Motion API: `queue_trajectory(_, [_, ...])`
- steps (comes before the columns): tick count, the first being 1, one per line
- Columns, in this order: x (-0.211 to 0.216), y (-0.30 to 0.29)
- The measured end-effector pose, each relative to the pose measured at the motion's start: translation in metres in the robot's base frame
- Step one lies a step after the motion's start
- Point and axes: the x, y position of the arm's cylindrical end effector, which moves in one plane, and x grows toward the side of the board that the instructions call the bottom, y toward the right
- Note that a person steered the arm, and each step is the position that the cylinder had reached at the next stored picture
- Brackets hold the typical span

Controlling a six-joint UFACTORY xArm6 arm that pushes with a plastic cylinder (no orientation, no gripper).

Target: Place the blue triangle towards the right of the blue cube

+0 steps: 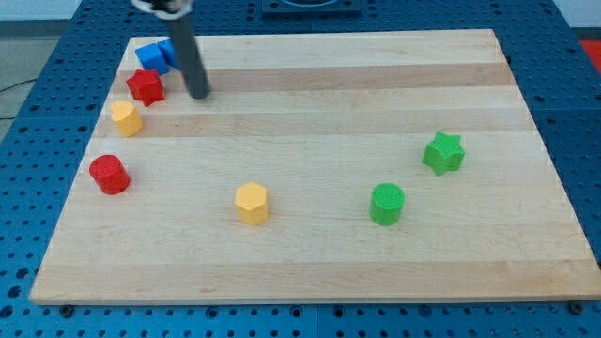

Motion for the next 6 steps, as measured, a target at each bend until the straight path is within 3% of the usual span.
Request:
queue_trajectory(1, [-0.024,0.018])
queue_trajectory(2, [-0.086,0.089])
queue_trajectory(3, [-0.13,0.054])
queue_trajectory(4, [-0.13,-0.001])
queue_trajectory(5, [-0.13,-0.153])
queue_trajectory(6, [-0.13,-0.152])
